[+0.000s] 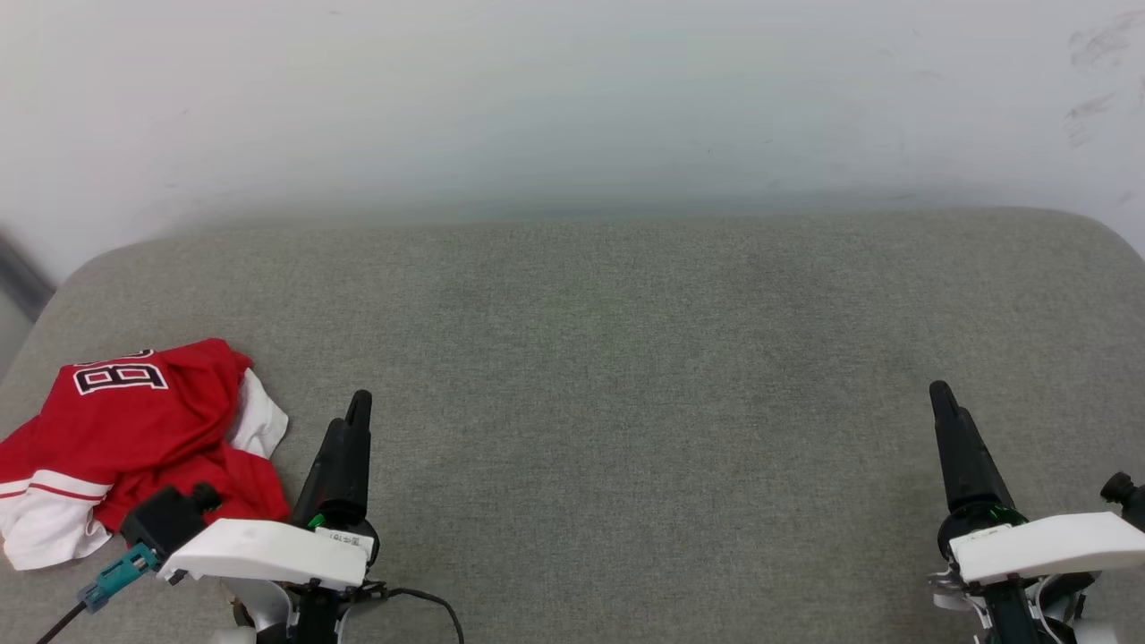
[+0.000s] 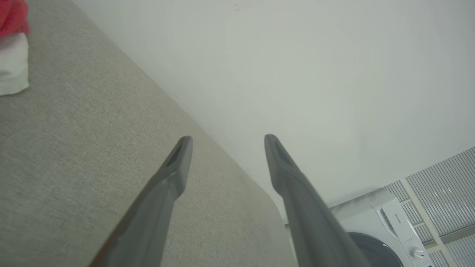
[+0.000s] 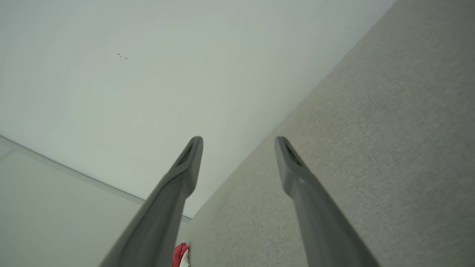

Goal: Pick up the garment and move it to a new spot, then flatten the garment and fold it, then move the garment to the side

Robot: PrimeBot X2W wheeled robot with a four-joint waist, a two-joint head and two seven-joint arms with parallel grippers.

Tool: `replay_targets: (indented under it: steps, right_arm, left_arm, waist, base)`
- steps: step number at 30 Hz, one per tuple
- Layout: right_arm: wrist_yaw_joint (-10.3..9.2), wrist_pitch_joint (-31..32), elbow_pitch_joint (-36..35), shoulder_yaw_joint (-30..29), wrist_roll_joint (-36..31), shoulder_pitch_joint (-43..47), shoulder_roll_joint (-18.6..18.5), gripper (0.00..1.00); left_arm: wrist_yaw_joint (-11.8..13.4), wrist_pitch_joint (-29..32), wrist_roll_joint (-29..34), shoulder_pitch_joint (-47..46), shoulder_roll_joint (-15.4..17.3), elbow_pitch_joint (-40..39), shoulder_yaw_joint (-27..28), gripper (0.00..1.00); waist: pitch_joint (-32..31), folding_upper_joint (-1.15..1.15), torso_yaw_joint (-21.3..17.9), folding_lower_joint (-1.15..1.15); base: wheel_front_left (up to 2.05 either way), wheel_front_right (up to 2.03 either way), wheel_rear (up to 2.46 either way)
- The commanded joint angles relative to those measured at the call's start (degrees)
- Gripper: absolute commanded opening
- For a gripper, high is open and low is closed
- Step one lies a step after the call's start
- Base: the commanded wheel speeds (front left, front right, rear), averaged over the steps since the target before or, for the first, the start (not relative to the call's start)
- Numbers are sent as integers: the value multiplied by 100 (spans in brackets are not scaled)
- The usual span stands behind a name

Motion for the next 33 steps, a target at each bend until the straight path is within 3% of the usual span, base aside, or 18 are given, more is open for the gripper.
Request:
replay_targets:
  steps: [1,18,33]
  right_arm:
    - [10,-24,-161,44,-381,-55,-75,100]
    - [11,24,-470,136,-2343,-8,-259,100]
    - [12,-11,-653,140,-3511,57,-196,100]
  left_arm:
    - [-1,-78,349,-113,59,-125,-31,100]
    - [209,-407,2470,-52,303,-230,-255,100]
    - [488,-654,3461,1,558,-196,-547,100]
  waist:
    - [-1,0,-1,0]
    - [-25,0,42,0]
    - [-40,0,56,0]
  base:
    - [0,0,0]
    - [0,0,0]
    - [0,0,0]
